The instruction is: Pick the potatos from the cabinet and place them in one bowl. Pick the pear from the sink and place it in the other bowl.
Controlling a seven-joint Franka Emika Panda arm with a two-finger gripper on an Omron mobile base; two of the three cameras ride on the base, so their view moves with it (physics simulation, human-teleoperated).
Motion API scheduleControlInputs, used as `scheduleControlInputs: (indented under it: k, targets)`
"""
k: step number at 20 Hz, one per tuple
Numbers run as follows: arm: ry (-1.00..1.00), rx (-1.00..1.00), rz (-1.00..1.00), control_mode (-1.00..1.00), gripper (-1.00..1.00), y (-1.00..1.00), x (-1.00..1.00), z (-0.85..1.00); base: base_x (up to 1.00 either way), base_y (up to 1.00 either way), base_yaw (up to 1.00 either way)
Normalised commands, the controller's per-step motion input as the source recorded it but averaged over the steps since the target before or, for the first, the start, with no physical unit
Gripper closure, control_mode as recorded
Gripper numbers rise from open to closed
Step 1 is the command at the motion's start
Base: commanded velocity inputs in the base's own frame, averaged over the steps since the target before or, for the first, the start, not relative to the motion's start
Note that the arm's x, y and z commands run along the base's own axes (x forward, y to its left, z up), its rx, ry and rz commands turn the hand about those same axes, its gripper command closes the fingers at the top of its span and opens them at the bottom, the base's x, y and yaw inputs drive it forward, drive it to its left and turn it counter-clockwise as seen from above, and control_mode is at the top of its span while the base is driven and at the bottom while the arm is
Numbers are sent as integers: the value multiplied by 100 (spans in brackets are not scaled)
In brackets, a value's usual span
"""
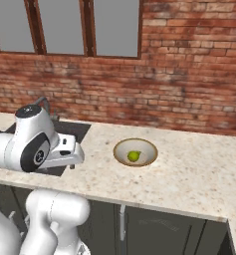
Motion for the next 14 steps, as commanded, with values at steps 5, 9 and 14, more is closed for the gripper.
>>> scheduleControlInputs:
  k: [5,9,14]
  targets:
    - [0,0,0,100,-100,0,0,0,-96,1,12]
    - [0,0,0,100,-100,0,0,0,-77,52,7]
    - [0,0,0,100,-100,0,0,0,-62,96,2]
